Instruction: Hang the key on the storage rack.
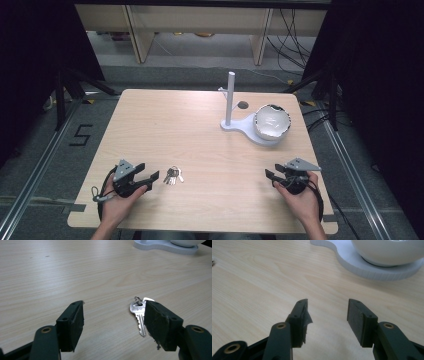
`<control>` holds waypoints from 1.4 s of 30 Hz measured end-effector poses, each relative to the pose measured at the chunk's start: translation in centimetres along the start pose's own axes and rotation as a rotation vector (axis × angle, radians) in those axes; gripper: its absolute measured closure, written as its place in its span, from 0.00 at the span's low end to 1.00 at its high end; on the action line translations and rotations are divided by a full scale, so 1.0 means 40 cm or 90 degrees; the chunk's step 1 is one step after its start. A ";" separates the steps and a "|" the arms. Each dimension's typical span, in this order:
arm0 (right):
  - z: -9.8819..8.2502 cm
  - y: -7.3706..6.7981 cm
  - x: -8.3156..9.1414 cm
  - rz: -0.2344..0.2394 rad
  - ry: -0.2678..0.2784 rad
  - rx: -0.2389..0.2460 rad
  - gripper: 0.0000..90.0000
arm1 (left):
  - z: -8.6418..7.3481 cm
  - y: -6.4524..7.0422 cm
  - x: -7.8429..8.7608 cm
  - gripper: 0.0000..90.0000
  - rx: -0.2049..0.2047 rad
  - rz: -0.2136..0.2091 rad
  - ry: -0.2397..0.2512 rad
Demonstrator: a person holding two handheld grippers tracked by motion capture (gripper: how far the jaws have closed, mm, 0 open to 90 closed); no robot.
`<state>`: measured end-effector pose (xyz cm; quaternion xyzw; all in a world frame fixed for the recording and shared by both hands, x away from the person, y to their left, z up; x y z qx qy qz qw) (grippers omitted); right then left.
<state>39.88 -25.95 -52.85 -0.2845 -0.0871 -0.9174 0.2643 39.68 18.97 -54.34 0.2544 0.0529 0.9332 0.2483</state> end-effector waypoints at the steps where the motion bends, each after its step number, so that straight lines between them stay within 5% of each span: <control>1: -0.007 -0.002 0.002 0.001 -0.003 -0.008 0.57 | 0.006 0.010 -0.003 0.36 -0.006 -0.001 -0.015; 3: -0.011 -0.006 0.002 0.010 -0.007 -0.024 0.57 | 0.019 0.028 -0.006 0.36 -0.014 0.002 -0.053; 6: -0.021 -0.016 0.000 0.025 -0.042 -0.039 0.56 | 0.049 0.047 -0.008 0.35 -0.036 0.013 -0.162; 7: -0.018 -0.017 0.002 0.024 -0.035 -0.050 0.56 | 0.065 0.059 -0.022 0.33 -0.014 0.017 -0.231; 8: -0.018 -0.017 0.002 0.024 -0.035 -0.050 0.56 | 0.065 0.059 -0.022 0.33 -0.014 0.017 -0.231; 9: -0.017 -0.028 0.010 0.028 -0.054 -0.073 0.56 | 0.075 0.069 -0.034 0.33 0.013 0.023 -0.248; 11: -0.013 -0.031 0.012 0.032 -0.059 -0.060 0.56 | 0.094 0.089 -0.062 0.32 0.023 0.036 -0.278; 13: -0.011 -0.040 0.012 0.042 -0.063 -0.066 0.55 | 0.110 0.111 -0.079 0.32 0.019 0.032 -0.346; 14: -0.011 -0.050 0.015 0.038 -0.076 -0.089 0.55 | 0.116 0.126 -0.094 0.32 0.036 0.035 -0.355; 15: -0.011 -0.052 0.014 0.047 -0.080 -0.092 0.55 | 0.126 0.146 -0.114 0.32 0.054 0.048 -0.397; 18: -0.012 -0.046 0.012 0.049 -0.075 -0.077 0.54 | 0.127 0.157 -0.136 0.33 0.057 0.062 -0.423; 21: -0.017 -0.048 0.013 0.052 -0.085 -0.094 0.54 | 0.116 0.171 -0.165 0.33 0.051 0.079 -0.473; 25: -0.017 -0.053 0.006 0.062 -0.078 -0.099 0.53 | 0.105 0.178 -0.178 0.33 0.050 0.103 -0.493; 27: -0.018 -0.051 0.009 0.058 -0.084 -0.079 0.53 | 0.103 0.166 -0.185 0.34 0.020 0.105 -0.500; 29: -0.017 -0.054 0.007 0.063 -0.082 -0.080 0.53 | 0.098 0.163 -0.191 0.34 0.018 0.111 -0.494; 30: -0.017 -0.057 0.006 0.067 -0.085 -0.081 0.53 | 0.099 0.161 -0.186 0.35 0.015 0.141 -0.508; 33: -0.018 -0.058 0.004 0.069 -0.087 -0.085 0.53 | 0.096 0.152 -0.185 0.35 -0.006 0.160 -0.536; 34: -0.018 -0.058 0.004 0.069 -0.087 -0.085 0.53 | 0.096 0.152 -0.185 0.35 -0.006 0.160 -0.536; 35: -0.018 -0.060 0.000 0.075 -0.083 -0.088 0.53 | 0.089 0.164 -0.190 0.35 0.032 0.164 -0.533; 42: -0.026 -0.062 -0.002 0.074 -0.100 -0.090 0.53 | 0.088 0.171 -0.211 0.35 0.032 0.176 -0.559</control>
Point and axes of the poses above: each handheld gripper's, and its own axes: x roughly backward along the jaws, z roughly out of its top, y roughly to its right, the point moved 6 cm from there along -x, roughly forward along the jaws, and after that the axes turned 6 degrees about x, right-handed, at the moved point
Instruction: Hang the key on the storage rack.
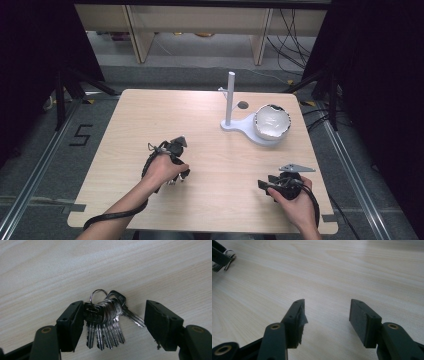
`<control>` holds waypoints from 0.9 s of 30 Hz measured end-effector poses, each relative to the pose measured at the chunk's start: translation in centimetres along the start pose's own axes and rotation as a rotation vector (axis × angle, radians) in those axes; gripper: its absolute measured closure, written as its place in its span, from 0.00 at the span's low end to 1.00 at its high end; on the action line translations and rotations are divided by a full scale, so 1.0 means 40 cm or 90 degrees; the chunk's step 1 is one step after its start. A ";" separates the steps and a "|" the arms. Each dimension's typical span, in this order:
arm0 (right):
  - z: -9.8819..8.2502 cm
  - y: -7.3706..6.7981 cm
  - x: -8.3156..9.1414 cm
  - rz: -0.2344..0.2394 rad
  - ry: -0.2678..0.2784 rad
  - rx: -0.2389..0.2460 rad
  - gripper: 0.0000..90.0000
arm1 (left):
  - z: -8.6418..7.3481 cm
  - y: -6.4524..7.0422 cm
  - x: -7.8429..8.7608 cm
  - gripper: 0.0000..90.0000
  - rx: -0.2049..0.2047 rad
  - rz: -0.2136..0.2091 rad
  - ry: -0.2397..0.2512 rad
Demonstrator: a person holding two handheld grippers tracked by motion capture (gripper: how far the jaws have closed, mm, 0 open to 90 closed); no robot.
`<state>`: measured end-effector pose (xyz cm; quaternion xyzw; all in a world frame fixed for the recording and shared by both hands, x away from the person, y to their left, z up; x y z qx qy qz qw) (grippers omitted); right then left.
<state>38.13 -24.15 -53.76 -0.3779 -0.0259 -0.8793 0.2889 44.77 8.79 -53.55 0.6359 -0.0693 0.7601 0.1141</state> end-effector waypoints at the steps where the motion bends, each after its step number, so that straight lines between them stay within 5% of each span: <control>1: -0.001 0.001 0.001 0.000 -0.001 0.001 0.52 | 0.001 -0.003 0.000 0.36 -0.003 0.007 -0.002; 12: -0.003 -0.006 -0.005 0.007 0.001 -0.008 0.52 | -0.007 -0.003 -0.005 0.44 -0.014 0.019 -0.017; 14: -0.003 0.002 -0.004 -0.003 -0.003 0.014 0.52 | -0.009 -0.006 -0.004 0.47 -0.026 0.024 -0.016; 17: -0.007 -0.006 -0.004 0.000 -0.015 -0.012 0.51 | -0.011 -0.009 -0.003 0.51 -0.038 0.027 -0.019; 20: -0.008 -0.009 -0.007 0.003 -0.020 -0.019 0.51 | -0.007 -0.010 -0.004 0.49 -0.019 0.017 -0.021; 23: -0.008 -0.001 -0.010 -0.002 -0.017 0.009 0.50 | 0.006 0.003 -0.004 0.38 0.020 0.005 -0.020; 27: -0.008 -0.001 -0.009 -0.003 -0.018 0.010 0.50 | 0.011 0.007 -0.007 0.36 0.012 0.021 -0.020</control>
Point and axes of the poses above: each handheld gripper's, and its own axes: x roughly backward along the jaws, z roughly out of its top, y roughly to its right, the point moved 6 cm from there along -x, roughly forward along the jaws, and after that the axes turned 6 degrees about x, right-handed, at the moved point
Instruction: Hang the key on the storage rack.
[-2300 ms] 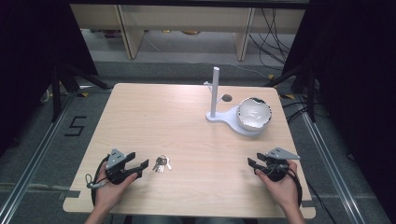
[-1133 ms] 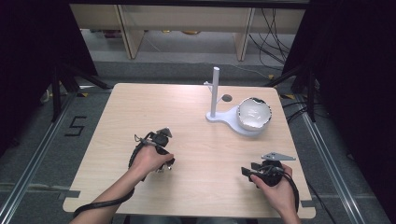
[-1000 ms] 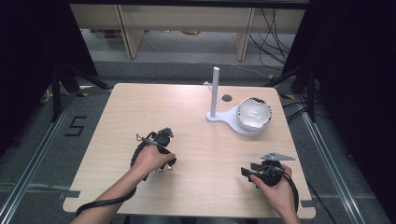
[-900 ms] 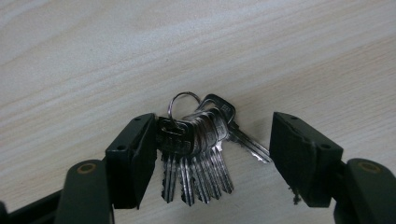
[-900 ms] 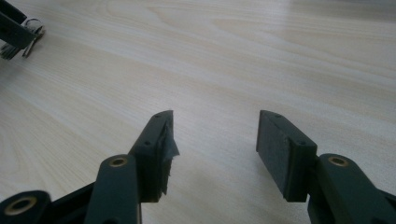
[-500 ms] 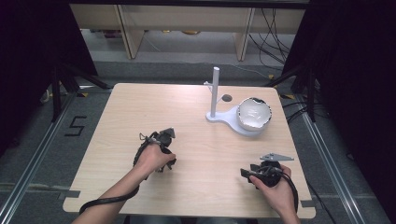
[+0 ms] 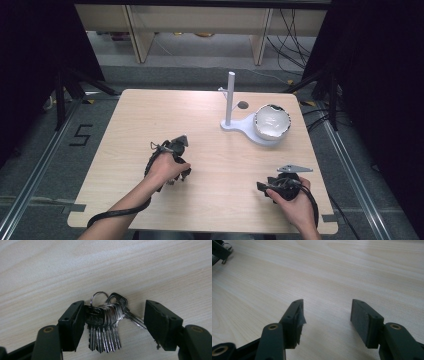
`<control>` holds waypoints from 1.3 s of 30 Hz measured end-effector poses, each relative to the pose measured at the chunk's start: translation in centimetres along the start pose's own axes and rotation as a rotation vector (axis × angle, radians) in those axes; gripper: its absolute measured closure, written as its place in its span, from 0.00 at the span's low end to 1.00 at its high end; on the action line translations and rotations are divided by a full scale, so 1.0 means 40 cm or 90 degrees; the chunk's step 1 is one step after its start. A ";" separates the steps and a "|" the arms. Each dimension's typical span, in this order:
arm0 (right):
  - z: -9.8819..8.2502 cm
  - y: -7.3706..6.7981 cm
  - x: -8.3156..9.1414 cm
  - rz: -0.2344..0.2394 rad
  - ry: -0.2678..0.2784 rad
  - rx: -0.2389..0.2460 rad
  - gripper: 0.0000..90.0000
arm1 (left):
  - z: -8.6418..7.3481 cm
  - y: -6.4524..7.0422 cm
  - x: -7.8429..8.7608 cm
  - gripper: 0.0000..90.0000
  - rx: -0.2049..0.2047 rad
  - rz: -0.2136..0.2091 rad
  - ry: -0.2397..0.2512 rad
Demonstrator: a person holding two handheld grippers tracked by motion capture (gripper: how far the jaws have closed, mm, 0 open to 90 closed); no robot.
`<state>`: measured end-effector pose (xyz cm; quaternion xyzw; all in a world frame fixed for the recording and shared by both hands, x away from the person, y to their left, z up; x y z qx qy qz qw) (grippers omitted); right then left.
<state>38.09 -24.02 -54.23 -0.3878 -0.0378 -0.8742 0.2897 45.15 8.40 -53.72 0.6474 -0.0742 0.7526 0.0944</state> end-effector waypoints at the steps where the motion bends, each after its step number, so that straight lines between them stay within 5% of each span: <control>1: 0.000 0.001 0.001 0.000 0.000 0.001 0.50 | 0.001 0.001 0.000 0.36 0.004 0.003 0.000; 5: -0.004 0.000 0.003 -0.004 -0.006 -0.005 0.50 | -0.003 -0.002 -0.006 0.35 -0.003 0.024 -0.017; 11: -0.004 -0.001 -0.001 0.002 -0.010 -0.005 0.49 | -0.007 -0.002 -0.007 0.36 0.002 0.014 -0.018; 16: -0.005 0.000 -0.004 0.003 -0.009 -0.003 0.49 | -0.023 -0.011 0.000 0.50 -0.020 -0.003 -0.046; 25: -0.007 -0.007 -0.007 0.018 -0.011 -0.009 0.49 | -0.041 -0.028 0.002 0.74 -0.073 -0.016 -0.044; 32: -0.008 -0.005 -0.009 0.017 -0.008 -0.003 0.49 | -0.046 -0.035 0.003 0.75 -0.111 -0.020 -0.042; 39: -0.008 -0.003 -0.002 0.007 -0.014 -0.004 0.49 | -0.042 -0.043 0.011 0.64 -0.099 -0.045 -0.038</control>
Point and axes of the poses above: each handheld gripper's, and its own axes: x roughly backward along the jaws, z roughly out of its top, y roughly to its right, the point moved 6 cm from there along -x, roughly forward along the jaws, and after that the axes turned 6 degrees about x, right-handed, at the moved point
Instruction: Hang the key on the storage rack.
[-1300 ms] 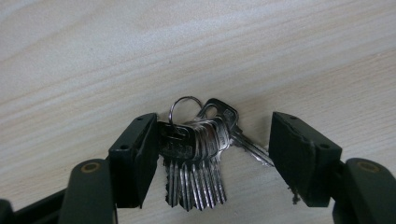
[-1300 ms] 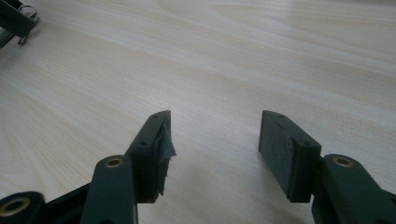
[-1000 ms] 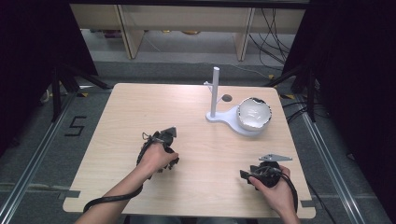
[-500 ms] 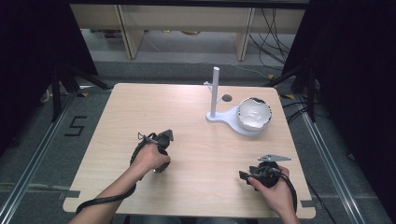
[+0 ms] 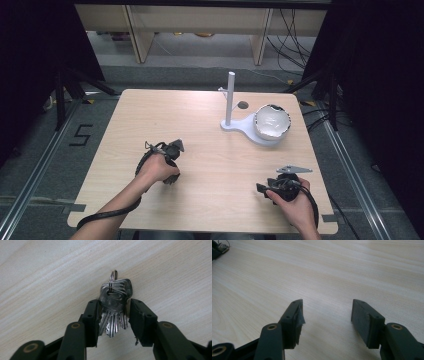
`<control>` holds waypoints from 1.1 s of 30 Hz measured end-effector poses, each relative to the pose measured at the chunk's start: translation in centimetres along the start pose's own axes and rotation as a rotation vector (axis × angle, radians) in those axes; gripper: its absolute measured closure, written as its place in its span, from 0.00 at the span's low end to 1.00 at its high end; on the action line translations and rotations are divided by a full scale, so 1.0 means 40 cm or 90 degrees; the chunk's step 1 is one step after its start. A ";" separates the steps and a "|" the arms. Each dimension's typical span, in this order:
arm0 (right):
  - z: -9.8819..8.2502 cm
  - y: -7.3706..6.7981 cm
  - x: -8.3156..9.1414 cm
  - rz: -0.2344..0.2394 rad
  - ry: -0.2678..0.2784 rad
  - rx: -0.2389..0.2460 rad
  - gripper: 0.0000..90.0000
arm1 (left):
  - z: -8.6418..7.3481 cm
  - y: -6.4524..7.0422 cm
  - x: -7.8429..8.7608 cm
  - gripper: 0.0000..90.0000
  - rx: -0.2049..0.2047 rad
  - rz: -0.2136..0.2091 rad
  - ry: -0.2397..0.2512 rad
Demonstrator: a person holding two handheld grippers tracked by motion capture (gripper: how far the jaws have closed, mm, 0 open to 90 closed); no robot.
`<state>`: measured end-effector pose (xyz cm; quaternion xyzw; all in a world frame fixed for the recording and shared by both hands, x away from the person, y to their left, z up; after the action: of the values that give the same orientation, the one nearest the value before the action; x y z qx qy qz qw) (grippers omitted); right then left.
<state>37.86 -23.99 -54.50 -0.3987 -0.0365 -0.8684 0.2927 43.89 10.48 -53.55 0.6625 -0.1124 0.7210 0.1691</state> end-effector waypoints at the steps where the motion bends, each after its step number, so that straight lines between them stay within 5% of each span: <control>1: 0.000 -0.004 0.001 0.003 -0.001 -0.010 0.49 | 0.002 -0.001 0.000 0.63 -0.001 -0.005 0.012; 9: -0.001 -0.011 0.004 0.003 -0.012 -0.039 0.49 | 0.034 0.000 0.026 0.58 -0.005 -0.008 0.050; 11: 0.001 -0.004 0.001 -0.001 0.000 -0.018 0.49 | 0.042 0.004 0.030 0.59 -0.006 -0.008 0.048; 13: -0.003 -0.010 0.005 0.001 -0.014 -0.042 0.49 | 0.054 0.002 0.031 0.61 -0.018 -0.008 0.051; 16: -0.002 -0.005 0.003 0.002 -0.004 -0.025 0.49 | 0.070 0.001 0.028 0.64 -0.018 -0.008 0.062; 17: -0.001 0.003 0.001 -0.001 0.000 -0.008 0.49 | 0.072 0.002 0.031 0.67 -0.017 -0.007 0.054; 33: -0.001 0.002 0.004 -0.003 0.000 -0.010 0.49 | 0.086 0.007 0.011 0.82 -0.038 -0.008 0.046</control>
<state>37.81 -24.14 -54.43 -0.4011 -0.0306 -0.8693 0.2872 46.92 8.95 -52.75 0.6315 -0.1238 0.7396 0.1970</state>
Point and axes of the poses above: each handheld gripper's, and its own axes: x roughly backward along the jaws, z roughly out of its top, y roughly to its right, the point moved 6 cm from there along -x, roughly forward along the jaws, and after that the axes turned 6 degrees about x, right-handed, at the moved point
